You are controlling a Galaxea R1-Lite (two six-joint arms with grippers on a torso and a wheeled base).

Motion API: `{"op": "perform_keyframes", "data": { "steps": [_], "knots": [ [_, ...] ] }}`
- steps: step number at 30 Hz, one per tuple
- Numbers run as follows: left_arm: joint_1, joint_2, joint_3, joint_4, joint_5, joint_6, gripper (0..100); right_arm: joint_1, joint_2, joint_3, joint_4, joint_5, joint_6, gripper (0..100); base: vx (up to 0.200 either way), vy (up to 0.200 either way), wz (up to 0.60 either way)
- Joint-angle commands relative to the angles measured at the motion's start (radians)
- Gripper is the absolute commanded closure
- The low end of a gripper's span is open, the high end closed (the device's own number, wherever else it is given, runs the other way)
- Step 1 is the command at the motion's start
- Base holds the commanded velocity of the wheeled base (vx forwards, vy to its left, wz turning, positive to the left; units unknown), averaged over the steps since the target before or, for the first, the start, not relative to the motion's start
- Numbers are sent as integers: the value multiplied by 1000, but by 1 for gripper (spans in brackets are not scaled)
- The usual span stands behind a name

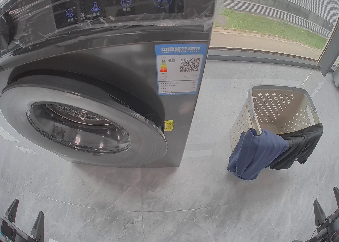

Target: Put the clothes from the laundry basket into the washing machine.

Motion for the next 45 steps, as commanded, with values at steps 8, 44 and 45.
{"op": "perform_keyframes", "data": {
  "steps": [8,44,45],
  "knots": [
    [0,-18,16,0,0,1,0,-1,-6,16,0,1,-3,0,-100,0,0],
    [0,-18,16,0,0,1,0,0,-6,16,0,1,-2,0,0,150,0],
    [0,-18,16,0,0,1,0,0,-7,16,0,1,-2,0,0,0,0]
  ]
}}
